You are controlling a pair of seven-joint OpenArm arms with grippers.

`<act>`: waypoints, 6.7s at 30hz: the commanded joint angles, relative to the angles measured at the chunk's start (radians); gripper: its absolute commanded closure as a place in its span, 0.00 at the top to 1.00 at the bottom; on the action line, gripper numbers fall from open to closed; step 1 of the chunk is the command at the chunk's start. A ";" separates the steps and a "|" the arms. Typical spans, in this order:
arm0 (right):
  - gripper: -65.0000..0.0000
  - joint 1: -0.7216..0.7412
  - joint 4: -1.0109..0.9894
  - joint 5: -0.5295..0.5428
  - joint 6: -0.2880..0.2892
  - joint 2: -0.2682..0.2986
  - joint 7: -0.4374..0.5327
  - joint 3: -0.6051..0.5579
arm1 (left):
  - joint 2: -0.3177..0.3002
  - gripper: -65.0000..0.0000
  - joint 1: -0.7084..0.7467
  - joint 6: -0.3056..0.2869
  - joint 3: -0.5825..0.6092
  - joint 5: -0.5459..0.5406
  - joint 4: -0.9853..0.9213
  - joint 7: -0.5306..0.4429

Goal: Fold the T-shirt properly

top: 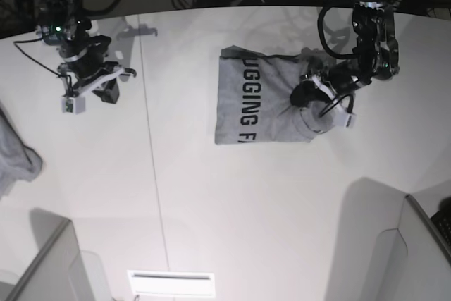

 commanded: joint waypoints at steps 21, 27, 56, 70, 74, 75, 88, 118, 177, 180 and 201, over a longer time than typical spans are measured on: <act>0.00 -0.186 0.013 0.010 0.096 -0.134 0.024 0.309 | -0.209 0.00 -0.504 0.072 0.936 0.103 -0.013 0.062; 0.00 -0.212 0.013 0.007 0.159 -0.245 0.022 0.388 | -0.186 0.00 -0.564 0.069 1.098 0.359 -0.005 0.059; 0.00 -0.283 0.014 0.007 0.159 -0.312 0.029 0.395 | 0.019 0.00 -0.555 -0.176 1.138 0.780 -0.014 0.063; 0.00 -0.270 0.014 0.007 0.159 -0.307 0.024 0.395 | 0.021 0.00 -0.514 -0.176 1.130 0.778 -0.014 0.068; 0.00 -0.270 0.014 0.007 0.159 -0.306 0.024 0.395 | 0.022 0.00 -0.521 -0.176 1.130 0.784 -0.014 0.068; 0.00 -0.270 0.014 0.007 0.159 -0.306 0.024 0.395 | 0.022 0.00 -0.523 -0.176 1.130 0.787 -0.013 0.068; 0.00 -0.272 0.014 0.005 0.161 -0.303 0.024 0.395 | 0.027 0.12 -0.577 -0.176 1.129 0.789 0.004 0.131; 0.00 -0.302 0.014 0.004 0.414 -0.280 0.032 0.404 | 0.024 0.93 -0.371 -0.178 0.425 0.789 0.653 0.182; 0.00 -0.496 -0.946 -0.486 0.593 -0.309 1.457 0.333 | 0.034 0.00 0.649 -0.170 -0.270 1.223 -0.673 -2.280; 0.00 -0.405 -1.142 -0.633 0.593 -0.309 1.457 0.318 | 0.034 0.00 0.556 -0.173 -0.270 1.223 -0.874 -2.280; 0.00 0.193 -1.847 -0.846 0.176 -0.179 0.888 0.042 | 0.136 0.00 0.138 0.094 -0.272 1.346 -1.239 -1.276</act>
